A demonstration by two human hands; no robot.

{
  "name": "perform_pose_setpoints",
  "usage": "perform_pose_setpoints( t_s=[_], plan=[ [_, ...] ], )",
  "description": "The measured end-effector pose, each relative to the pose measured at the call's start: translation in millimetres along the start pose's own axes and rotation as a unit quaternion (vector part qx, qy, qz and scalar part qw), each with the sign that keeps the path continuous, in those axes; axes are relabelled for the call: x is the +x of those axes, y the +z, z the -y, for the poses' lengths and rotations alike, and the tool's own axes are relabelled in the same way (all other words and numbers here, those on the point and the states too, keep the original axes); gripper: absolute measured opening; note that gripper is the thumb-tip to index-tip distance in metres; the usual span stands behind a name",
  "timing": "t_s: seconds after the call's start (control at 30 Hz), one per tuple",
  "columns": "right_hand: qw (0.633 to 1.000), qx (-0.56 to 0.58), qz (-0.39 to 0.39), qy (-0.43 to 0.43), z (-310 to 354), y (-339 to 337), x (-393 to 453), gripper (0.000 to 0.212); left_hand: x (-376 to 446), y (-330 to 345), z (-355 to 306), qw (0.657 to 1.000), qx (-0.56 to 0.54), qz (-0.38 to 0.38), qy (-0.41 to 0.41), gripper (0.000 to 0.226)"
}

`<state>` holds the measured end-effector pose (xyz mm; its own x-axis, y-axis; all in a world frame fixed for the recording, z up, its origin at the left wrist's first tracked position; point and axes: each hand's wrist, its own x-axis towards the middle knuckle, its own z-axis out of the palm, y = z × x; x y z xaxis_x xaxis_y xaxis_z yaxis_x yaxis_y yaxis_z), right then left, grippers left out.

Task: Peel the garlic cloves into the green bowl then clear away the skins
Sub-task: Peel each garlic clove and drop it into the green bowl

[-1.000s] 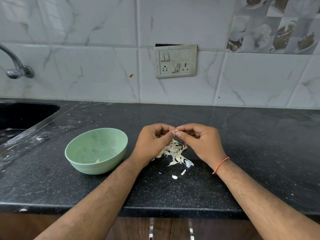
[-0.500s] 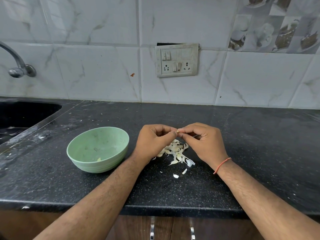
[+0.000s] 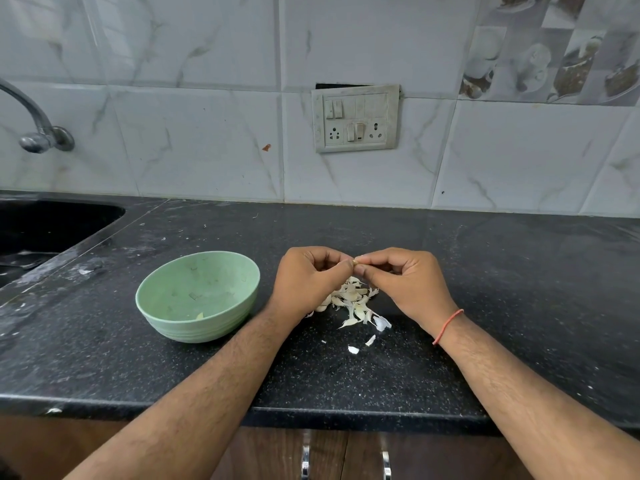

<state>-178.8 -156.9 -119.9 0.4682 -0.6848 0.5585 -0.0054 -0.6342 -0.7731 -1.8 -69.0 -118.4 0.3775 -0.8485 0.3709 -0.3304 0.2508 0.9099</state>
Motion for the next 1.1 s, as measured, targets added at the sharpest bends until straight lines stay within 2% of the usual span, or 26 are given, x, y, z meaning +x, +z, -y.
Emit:
perform_pose_setpoints(
  t_s=[0.33,0.57,0.73,0.9,1.1],
  plan=[
    [0.985,0.146,-0.004,0.088,0.9,2.3,3.2,0.016,1.1,1.8,-2.4,1.0,0.004,-0.017,-0.003,0.007],
    [0.987,0.134,-0.027,0.085,0.8,2.0,3.8,0.014,2.9,2.3,0.7,0.999,-0.002,-0.028,0.015,0.014],
    [0.994,0.084,-0.022,0.067,3.0,2.5,1.6,0.02,0.4,0.9,-0.2,0.996,0.053,-0.024,0.067,0.002],
    [0.996,0.062,-0.019,0.056,2.2,2.9,1.4,0.016,-0.3,2.7,0.4,0.996,0.063,-0.028,0.06,0.007],
    [0.989,0.114,-0.03,0.087,1.7,3.7,1.8,0.017,1.1,4.6,1.5,0.997,0.061,-0.015,0.052,0.011]
  ],
)
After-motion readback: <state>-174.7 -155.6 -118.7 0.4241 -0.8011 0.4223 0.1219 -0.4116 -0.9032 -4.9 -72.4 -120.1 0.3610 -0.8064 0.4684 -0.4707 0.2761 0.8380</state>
